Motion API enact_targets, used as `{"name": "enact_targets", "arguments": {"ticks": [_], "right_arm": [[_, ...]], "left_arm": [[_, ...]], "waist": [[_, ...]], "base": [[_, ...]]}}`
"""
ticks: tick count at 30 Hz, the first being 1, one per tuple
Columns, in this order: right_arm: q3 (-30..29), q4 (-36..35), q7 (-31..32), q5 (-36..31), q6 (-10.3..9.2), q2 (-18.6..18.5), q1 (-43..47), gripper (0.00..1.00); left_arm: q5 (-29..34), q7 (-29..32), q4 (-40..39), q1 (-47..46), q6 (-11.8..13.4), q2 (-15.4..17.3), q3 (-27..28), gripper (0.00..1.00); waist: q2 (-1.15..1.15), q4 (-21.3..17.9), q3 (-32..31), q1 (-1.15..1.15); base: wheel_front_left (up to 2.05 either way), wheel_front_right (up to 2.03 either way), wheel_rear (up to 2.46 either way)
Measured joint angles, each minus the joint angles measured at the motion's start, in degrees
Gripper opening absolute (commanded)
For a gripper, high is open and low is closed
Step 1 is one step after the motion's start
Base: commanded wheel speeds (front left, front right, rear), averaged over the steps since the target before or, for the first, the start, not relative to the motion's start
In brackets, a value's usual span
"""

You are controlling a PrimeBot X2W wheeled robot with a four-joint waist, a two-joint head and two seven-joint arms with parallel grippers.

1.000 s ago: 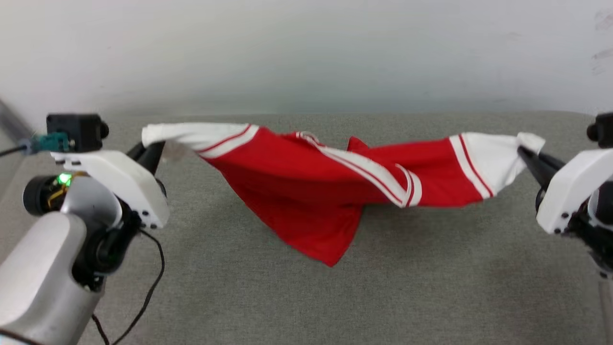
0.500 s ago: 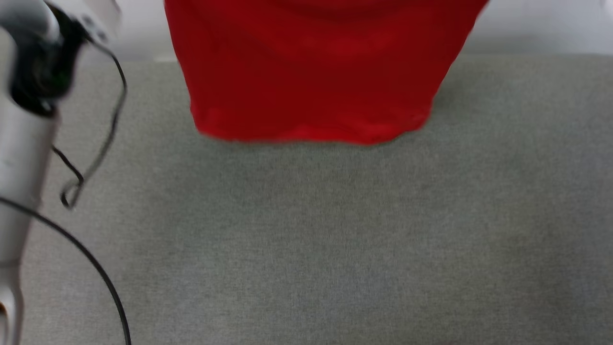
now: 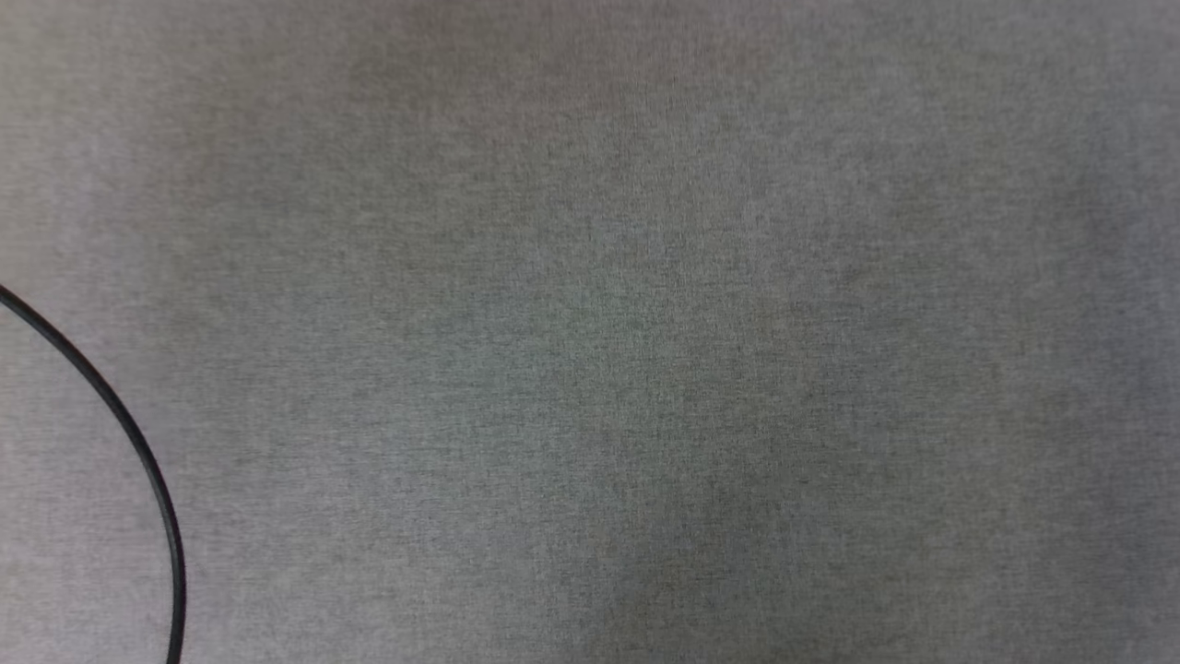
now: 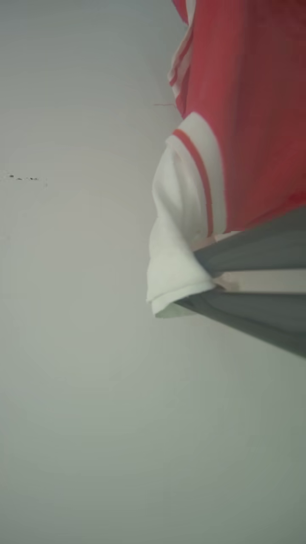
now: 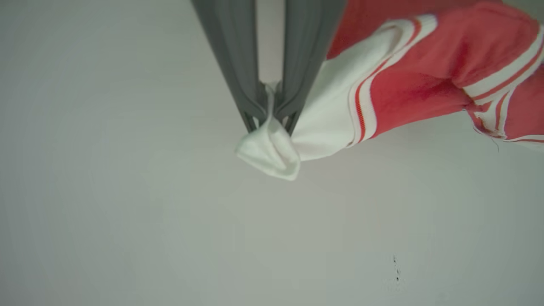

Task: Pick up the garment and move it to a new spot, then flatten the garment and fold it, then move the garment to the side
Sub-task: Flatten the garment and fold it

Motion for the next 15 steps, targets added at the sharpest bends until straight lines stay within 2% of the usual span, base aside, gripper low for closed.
{"name": "enact_targets", "arguments": {"ticks": [7, 15], "right_arm": [[5.53, 6.68, -3.15, 4.04, 0.0, 0.65, 0.63, 0.0], [10.14, 11.76, -4.88, 10.88, 0.0, -0.52, 13.52, 0.0]], "left_arm": [[-1.91, -3.15, 7.68, 1.59, -2.89, -2.5, -0.59, 0.0], [-4.94, -7.88, 13.51, 14.84, -5.03, -5.49, -2.86, 0.0]], "waist": [[0.0, -0.39, 3.27, 0.0], [0.0, 0.3, -0.42, 0.0]], "base": [[0.0, 0.0, 0.0], [0.0, 0.0, 0.0]]}}
